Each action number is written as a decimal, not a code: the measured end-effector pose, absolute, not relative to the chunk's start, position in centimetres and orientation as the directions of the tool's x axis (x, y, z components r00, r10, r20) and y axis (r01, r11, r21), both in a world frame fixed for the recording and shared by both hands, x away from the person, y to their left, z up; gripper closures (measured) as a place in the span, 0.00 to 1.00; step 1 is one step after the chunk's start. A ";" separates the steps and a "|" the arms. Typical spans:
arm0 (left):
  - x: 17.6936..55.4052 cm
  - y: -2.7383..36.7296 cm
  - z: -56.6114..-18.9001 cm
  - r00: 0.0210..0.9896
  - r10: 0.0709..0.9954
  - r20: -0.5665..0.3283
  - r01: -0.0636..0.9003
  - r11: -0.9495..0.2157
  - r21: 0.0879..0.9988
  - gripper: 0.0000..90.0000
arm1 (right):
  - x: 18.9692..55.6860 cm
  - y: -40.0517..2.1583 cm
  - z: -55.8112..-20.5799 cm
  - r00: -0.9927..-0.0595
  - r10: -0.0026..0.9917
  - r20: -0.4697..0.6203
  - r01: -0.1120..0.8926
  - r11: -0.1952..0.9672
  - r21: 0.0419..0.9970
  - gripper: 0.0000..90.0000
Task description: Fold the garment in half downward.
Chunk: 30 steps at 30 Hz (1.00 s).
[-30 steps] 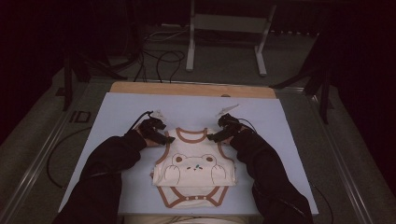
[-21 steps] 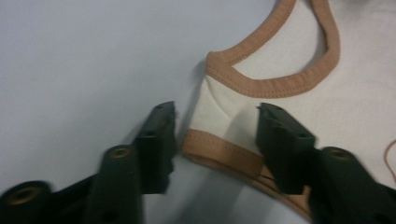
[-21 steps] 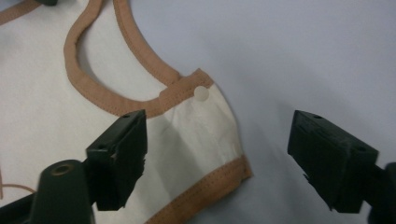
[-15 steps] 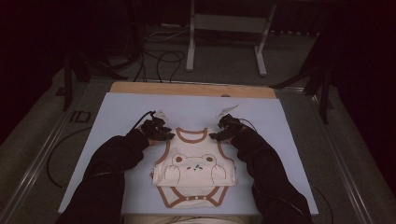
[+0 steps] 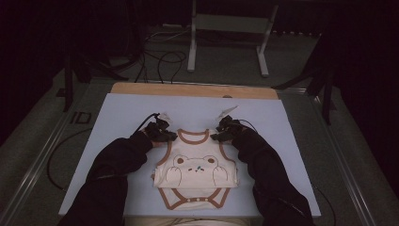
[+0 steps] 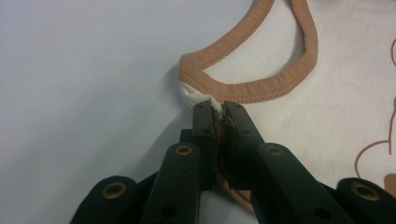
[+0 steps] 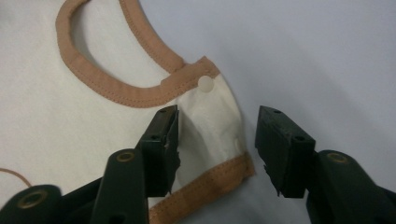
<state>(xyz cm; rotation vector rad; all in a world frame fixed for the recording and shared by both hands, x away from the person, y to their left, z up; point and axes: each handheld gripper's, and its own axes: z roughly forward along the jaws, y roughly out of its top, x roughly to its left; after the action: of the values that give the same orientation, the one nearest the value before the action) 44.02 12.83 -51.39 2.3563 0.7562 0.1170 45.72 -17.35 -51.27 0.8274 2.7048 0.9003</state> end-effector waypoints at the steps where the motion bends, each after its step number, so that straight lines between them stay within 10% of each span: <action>1: 44.0 12.8 -51.4 0.828 0.551 -0.108 0.492 -0.621 0.611 0.95 | 45.7 -17.3 -51.2 -0.831 0.556 0.015 0.454 0.663 0.595 0.59; 13: 43.6 12.6 -50.8 0.825 0.562 -0.067 0.479 -0.631 0.610 0.97 | 45.7 -17.4 -51.0 -0.800 0.599 0.026 0.500 0.643 0.580 0.86; 30: 43.5 13.1 -49.6 0.816 0.576 -0.056 0.475 -0.611 0.632 0.98 | 45.0 -17.3 -49.7 -0.796 0.605 -0.004 0.478 0.633 0.608 0.90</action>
<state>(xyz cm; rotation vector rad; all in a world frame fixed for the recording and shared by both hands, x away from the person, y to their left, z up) 43.51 13.10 -49.63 2.3410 0.7693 0.2002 44.98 -17.32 -49.71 0.8900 2.6468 0.8961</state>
